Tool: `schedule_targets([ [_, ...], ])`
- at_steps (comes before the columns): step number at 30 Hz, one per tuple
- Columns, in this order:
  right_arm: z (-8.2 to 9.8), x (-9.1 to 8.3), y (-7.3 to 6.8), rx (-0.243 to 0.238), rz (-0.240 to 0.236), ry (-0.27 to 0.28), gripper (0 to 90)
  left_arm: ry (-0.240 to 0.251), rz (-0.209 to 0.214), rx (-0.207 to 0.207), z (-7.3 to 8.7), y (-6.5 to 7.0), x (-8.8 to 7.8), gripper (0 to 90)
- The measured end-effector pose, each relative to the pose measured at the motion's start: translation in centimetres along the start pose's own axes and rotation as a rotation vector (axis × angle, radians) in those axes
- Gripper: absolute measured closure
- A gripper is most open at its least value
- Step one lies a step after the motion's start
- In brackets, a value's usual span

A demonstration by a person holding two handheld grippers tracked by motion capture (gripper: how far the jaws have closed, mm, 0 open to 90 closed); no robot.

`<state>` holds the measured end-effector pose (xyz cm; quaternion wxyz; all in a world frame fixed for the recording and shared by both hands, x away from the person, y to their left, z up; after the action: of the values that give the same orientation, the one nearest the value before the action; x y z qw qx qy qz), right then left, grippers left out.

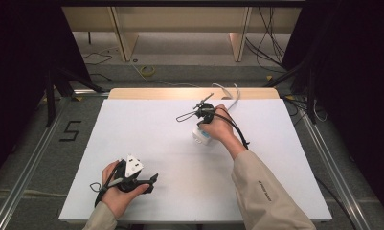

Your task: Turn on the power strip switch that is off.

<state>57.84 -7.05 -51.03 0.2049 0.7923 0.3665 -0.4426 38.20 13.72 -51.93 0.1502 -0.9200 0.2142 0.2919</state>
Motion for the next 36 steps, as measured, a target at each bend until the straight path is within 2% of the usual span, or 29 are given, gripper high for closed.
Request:
schedule_targets([
  [36,-0.09,0.13,-0.06,-0.004,0.014,-0.026,90.0,0.001,0.000,-0.003,0.00,0.06,-0.01,17.6],
])
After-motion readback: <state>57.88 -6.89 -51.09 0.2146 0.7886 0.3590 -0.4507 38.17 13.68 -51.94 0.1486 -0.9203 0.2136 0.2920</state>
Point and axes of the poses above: each handheld gripper's, and its own axes: x roughly forward along the jaws, z roughly out of its underside, y roughly to its right, the point moved 8 cm from there along x, roughly forward along the jaws, and after that the axes turned 5 degrees about -z, right-handed, at the moved point
